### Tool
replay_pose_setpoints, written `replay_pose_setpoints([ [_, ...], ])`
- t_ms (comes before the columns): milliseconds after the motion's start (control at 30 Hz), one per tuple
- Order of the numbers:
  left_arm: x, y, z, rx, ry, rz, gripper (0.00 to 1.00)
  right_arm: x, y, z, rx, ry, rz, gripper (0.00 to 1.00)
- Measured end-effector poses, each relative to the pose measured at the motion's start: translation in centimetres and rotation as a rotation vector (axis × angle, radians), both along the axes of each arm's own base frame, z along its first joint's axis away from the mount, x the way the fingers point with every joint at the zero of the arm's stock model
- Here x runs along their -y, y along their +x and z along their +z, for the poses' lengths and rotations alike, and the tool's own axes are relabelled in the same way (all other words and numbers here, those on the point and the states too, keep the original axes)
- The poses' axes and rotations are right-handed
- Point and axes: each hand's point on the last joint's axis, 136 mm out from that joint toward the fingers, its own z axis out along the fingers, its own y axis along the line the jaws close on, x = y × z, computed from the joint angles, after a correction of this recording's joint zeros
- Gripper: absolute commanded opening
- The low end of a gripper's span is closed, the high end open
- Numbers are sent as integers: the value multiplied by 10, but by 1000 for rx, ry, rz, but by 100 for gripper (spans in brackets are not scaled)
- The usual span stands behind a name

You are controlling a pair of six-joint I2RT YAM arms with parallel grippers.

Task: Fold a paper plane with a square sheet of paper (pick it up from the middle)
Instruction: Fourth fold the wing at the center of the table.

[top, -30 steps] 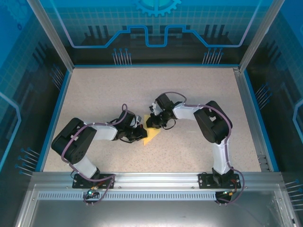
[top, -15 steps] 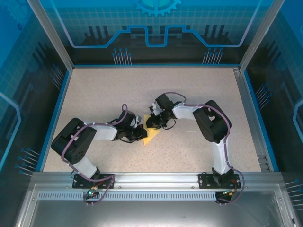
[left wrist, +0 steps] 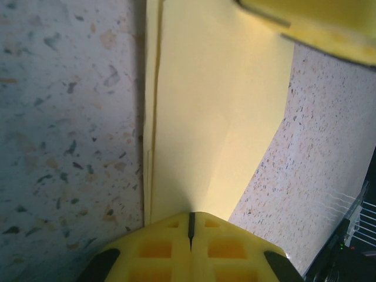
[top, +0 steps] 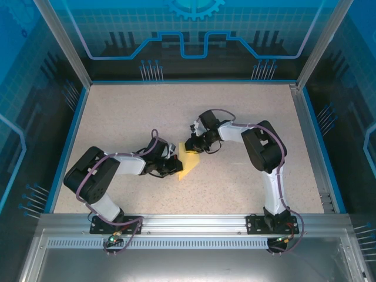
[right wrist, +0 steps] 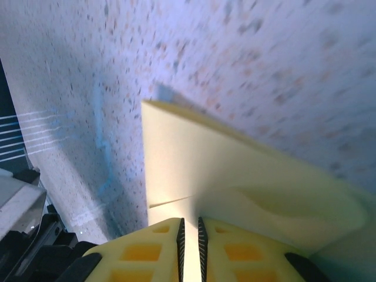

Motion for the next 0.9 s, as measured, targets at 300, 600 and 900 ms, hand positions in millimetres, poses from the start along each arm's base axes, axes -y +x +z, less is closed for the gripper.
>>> replay_pose_setpoints([
  [300, 0, 0, 0, 1, 0, -1, 0, 11, 18, -1, 8, -31, -36, 18],
  [600, 0, 0, 0, 4, 2, -5, 0, 20, 39, 0, 15, -30, -77, 19],
  [900, 0, 0, 0, 5, 2, -5, 0, 35, 65, 2, 60, -67, -136, 20],
])
